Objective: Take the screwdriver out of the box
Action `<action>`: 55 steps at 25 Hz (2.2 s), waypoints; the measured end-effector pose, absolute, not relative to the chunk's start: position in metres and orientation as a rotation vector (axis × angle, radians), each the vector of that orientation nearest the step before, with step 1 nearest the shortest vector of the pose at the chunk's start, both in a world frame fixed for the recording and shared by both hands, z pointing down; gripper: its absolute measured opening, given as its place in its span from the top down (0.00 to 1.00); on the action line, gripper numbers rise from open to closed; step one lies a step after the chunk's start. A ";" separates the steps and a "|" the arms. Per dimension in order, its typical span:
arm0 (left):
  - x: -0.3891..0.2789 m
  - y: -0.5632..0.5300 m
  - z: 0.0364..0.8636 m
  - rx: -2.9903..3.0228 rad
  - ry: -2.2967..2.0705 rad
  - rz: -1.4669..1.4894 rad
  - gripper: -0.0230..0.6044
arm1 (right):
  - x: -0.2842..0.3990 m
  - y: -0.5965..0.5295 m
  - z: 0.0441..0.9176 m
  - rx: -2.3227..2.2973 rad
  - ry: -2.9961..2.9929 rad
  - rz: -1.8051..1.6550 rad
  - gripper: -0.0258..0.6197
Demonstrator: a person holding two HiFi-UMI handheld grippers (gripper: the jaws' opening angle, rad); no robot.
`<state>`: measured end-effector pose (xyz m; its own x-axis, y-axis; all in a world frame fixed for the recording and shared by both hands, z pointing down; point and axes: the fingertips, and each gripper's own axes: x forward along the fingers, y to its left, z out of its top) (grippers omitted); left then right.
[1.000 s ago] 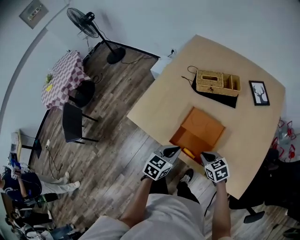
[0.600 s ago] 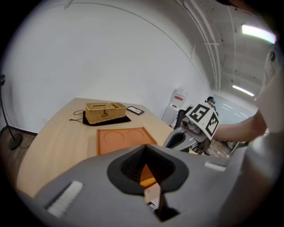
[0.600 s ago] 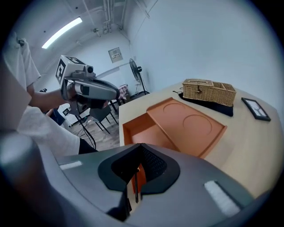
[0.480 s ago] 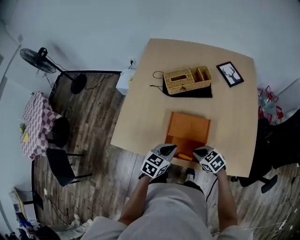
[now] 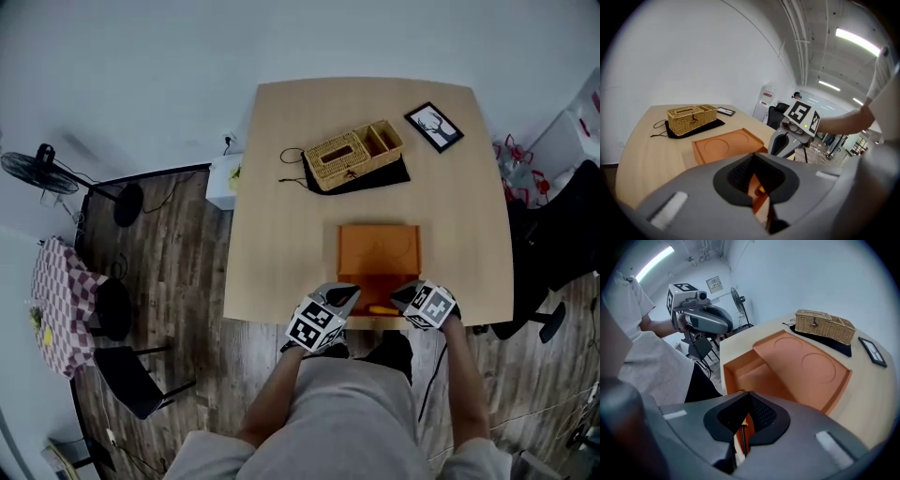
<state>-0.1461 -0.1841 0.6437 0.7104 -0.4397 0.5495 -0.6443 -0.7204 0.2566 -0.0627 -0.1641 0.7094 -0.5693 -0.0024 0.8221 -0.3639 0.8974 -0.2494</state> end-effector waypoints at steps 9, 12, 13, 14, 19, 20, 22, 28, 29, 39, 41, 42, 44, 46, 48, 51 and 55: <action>-0.154 -0.181 0.656 2.516 -0.711 0.662 0.88 | -0.074 -0.156 0.722 0.294 -2.068 0.527 0.96; -0.153 -0.180 0.659 2.548 -0.685 0.699 0.88 | -0.068 -0.150 0.727 0.291 -2.036 0.539 0.96; -0.153 -0.182 0.658 2.556 -0.683 0.701 0.88 | -0.066 -0.148 0.728 0.285 -2.023 0.544 0.96; -0.153 -0.183 0.656 2.560 -0.681 0.692 0.88 | -0.065 -0.147 0.730 0.276 -2.008 0.546 0.96; -0.148 -0.172 0.654 2.580 -0.637 0.689 0.88 | -0.056 -0.138 0.743 0.187 -1.898 0.513 0.96; -0.148 -0.170 0.654 2.585 -0.629 0.699 0.88 | -0.055 -0.137 0.746 0.157 -1.872 0.514 0.96; -0.150 -0.167 0.653 2.595 -0.628 0.707 0.88 | -0.052 -0.133 0.751 0.096 -1.820 0.507 0.91; -0.164 -0.173 0.650 2.589 -0.687 0.696 0.88 | -0.051 -0.127 0.761 -0.040 -1.708 0.480 0.89; -0.167 -0.175 0.649 2.587 -0.701 0.697 0.88 | -0.052 -0.127 0.761 -0.058 -1.698 0.486 0.89; -0.171 -0.172 0.648 2.576 -0.722 0.691 0.88 | -0.054 -0.130 0.764 -0.128 -1.611 0.397 0.83; -0.170 -0.172 0.648 2.578 -0.721 0.690 0.88 | -0.053 -0.132 0.762 -0.115 -1.617 0.415 0.83; -0.169 -0.172 0.647 2.580 -0.720 0.687 0.88 | -0.051 -0.131 0.761 -0.116 -1.613 0.432 0.83; -0.167 -0.173 0.645 2.585 -0.714 0.681 0.88 | -0.046 -0.129 0.759 -0.129 -1.587 0.470 0.84; -0.164 -0.173 0.645 2.590 -0.704 0.681 0.88 | -0.040 -0.128 0.760 -0.132 -1.559 0.484 0.83; -0.159 -0.172 0.645 2.596 -0.692 0.685 0.88 | -0.035 -0.128 0.762 -0.119 -1.552 0.494 0.83; -0.153 -0.172 0.645 2.606 -0.673 0.694 0.88 | -0.034 -0.128 0.763 -0.103 -1.556 0.511 0.83; -0.150 -0.171 0.645 2.607 -0.665 0.702 0.88 | -0.042 -0.130 0.768 -0.112 -1.574 0.456 0.83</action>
